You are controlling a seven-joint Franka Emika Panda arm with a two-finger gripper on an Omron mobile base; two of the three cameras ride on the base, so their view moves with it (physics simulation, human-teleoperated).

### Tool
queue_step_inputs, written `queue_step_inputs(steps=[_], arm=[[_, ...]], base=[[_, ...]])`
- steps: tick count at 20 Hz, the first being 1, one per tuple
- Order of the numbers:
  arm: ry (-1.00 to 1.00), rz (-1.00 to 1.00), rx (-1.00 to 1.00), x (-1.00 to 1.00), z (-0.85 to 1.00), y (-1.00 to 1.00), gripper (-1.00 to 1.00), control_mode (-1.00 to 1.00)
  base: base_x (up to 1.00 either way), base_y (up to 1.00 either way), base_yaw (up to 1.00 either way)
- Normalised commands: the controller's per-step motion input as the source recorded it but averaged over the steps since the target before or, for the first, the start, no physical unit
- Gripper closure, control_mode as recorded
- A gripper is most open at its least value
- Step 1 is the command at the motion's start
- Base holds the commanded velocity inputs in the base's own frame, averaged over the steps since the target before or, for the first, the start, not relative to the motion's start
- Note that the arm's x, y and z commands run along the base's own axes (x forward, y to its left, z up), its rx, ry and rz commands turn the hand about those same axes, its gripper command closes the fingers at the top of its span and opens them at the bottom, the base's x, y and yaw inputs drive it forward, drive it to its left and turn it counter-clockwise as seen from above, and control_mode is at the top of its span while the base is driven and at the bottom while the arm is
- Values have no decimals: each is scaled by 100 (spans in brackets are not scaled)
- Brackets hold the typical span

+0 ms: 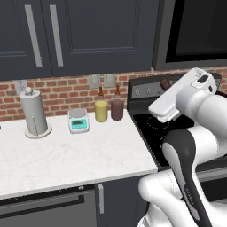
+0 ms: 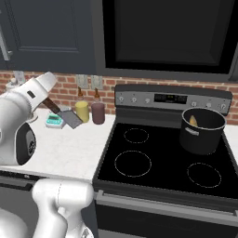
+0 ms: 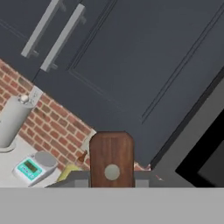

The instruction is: Put the onion and cucumber in the pot. Retrieve the spatula and lightly stir the vegetables in the pot.

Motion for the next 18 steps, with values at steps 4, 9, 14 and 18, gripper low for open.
queue_step_inputs(steps=[4,9,14,18], arm=[[0,-6,18,-3,7,-23,100,-100],[11,-11,16,-5,29,-15,100,-100],[8,-12,12,-10,18,-49,100,-100],[0,-9,12,-5,0,-72,100,-100]], base=[[0,0,0],[0,0,0],[0,0,0],[0,0,0]])
